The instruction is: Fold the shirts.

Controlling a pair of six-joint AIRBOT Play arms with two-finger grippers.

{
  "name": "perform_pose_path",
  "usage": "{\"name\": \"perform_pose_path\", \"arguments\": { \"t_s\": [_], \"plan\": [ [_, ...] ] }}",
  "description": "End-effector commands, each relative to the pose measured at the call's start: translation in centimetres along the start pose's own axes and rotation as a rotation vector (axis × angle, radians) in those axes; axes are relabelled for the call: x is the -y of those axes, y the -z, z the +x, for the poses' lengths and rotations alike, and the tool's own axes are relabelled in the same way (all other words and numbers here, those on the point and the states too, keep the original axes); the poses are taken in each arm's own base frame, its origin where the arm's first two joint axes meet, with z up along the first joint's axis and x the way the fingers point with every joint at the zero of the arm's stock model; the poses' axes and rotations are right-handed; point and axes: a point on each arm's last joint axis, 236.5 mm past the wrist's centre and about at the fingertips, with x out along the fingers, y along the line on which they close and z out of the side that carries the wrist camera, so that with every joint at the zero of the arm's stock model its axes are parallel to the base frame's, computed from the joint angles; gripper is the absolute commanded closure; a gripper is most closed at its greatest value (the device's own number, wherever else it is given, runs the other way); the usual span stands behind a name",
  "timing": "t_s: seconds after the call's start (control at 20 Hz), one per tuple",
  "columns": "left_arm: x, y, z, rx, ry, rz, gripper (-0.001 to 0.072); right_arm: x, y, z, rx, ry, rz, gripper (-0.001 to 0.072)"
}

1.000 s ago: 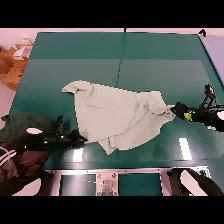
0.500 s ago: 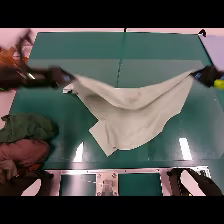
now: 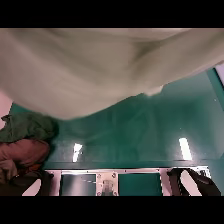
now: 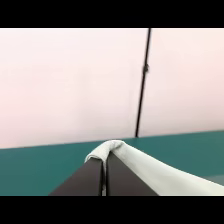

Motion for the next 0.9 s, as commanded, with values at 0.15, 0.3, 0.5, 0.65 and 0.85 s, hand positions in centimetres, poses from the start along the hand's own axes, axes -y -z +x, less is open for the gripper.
{"name": "perform_pose_path", "arguments": {
  "t_s": [0.15, 0.3, 0.5, 0.65, 0.85],
  "plan": [
    [-5.5, -0.5, 0.5, 0.008, -0.23, 0.063, 0.0683, 3.9, -2.3, -0.6, 0.07, 0.18, -0.028, 0.0698],
    [-6.7, 5.0, 6.3, -0.141, -0.235, 0.066, 0.0683, 8.8, 2.1, 5.1, -0.072, 0.219, 0.022, 0.0698],
    [-8.2, 20.1, 18.2, -0.52, -0.202, 0.028, 0.0682, 17.9, 15.5, 14.5, -0.414, 0.269, 0.149, 0.0698],
    [-6.9, 32.4, 25.2, -0.779, -0.08, -0.029, 0.0683, 24.3, 29.7, 18.0, -0.713, 0.319, 0.271, 0.0698],
    [-4.8, 48.8, 30.1, -1.063, 0.057, -0.166, 0.0683, 29.4, 46.5, 19.1, -0.982, 0.342, 0.426, 0.0699]
  ]
}}
